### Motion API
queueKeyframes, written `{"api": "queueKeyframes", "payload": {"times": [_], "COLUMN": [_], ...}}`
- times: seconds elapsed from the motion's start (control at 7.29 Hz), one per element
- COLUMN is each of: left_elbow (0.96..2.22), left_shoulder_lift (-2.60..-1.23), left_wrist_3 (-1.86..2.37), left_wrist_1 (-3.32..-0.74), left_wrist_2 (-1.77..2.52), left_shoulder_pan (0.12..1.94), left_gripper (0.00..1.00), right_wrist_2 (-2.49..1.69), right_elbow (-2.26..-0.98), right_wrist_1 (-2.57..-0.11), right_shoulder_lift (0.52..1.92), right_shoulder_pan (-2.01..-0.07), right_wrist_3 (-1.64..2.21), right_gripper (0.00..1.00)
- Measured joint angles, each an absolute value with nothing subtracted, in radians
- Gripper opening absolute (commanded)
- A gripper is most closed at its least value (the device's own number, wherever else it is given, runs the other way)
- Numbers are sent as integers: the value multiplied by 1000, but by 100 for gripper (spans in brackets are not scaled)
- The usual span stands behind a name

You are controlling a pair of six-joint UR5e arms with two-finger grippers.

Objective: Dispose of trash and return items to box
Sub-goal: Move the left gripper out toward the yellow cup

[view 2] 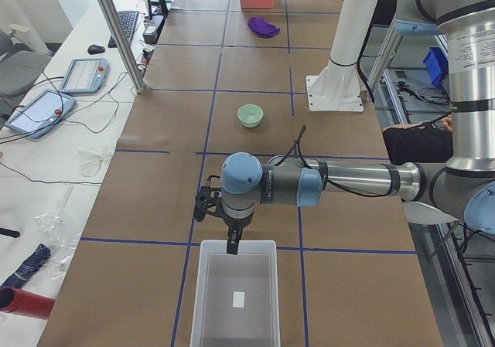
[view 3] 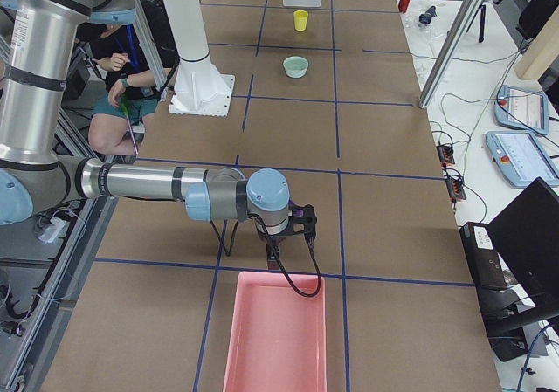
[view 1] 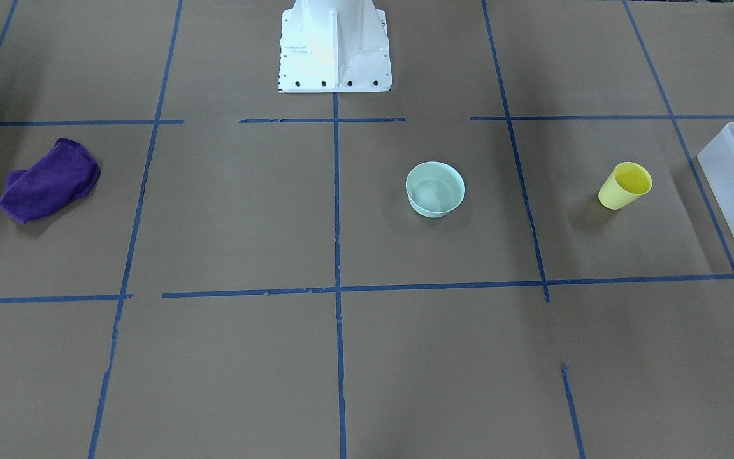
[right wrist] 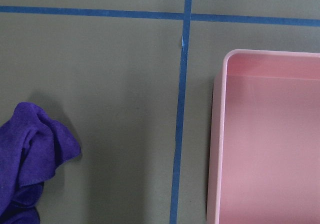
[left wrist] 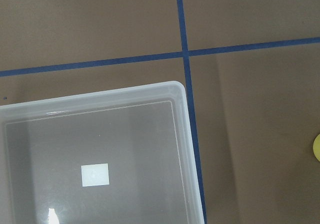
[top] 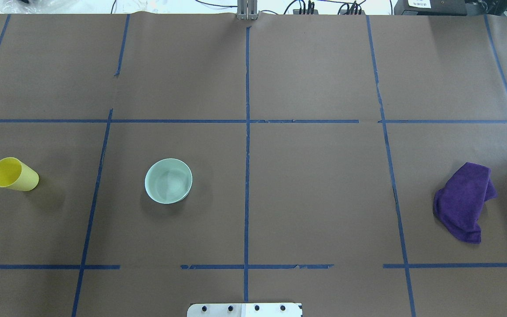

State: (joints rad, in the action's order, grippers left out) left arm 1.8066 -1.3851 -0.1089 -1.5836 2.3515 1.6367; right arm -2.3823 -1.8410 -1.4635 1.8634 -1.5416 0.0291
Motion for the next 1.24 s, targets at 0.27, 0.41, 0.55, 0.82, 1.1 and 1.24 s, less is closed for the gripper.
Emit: {"api": "queueKeyframes", "payload": {"times": [0.27, 0.41, 0.55, 0.82, 1.1, 1.24], "left_elbow": [1828, 1848, 1857, 1862, 1836, 1798], "left_shoulder_lift": [-1385, -1383, -1388, -1422, -1470, -1487], "left_wrist_3": [-107, -104, -103, -108, -106, -104], "left_wrist_1": [-1583, -1583, -1586, -1609, -1771, -1936], "left_wrist_2": [2351, 2350, 2346, 2320, 2312, 2316], "left_shoulder_pan": [1637, 1637, 1637, 1632, 1621, 1617], "left_gripper": [100, 100, 100, 100, 100, 100], "right_wrist_2": [-2384, -2385, -2379, -2318, -2310, -2311], "right_elbow": [-1839, -1839, -1837, -1838, -1822, -1816], "right_wrist_1": [-1456, -1429, -1376, -1266, -1113, -1041], "right_shoulder_lift": [1863, 1863, 1863, 1852, 1838, 1835], "right_shoulder_pan": [-1542, -1541, -1541, -1526, -1488, -1471], "right_wrist_3": [28, 28, 31, 72, 128, 153], "right_gripper": [100, 100, 100, 100, 100, 100]}}
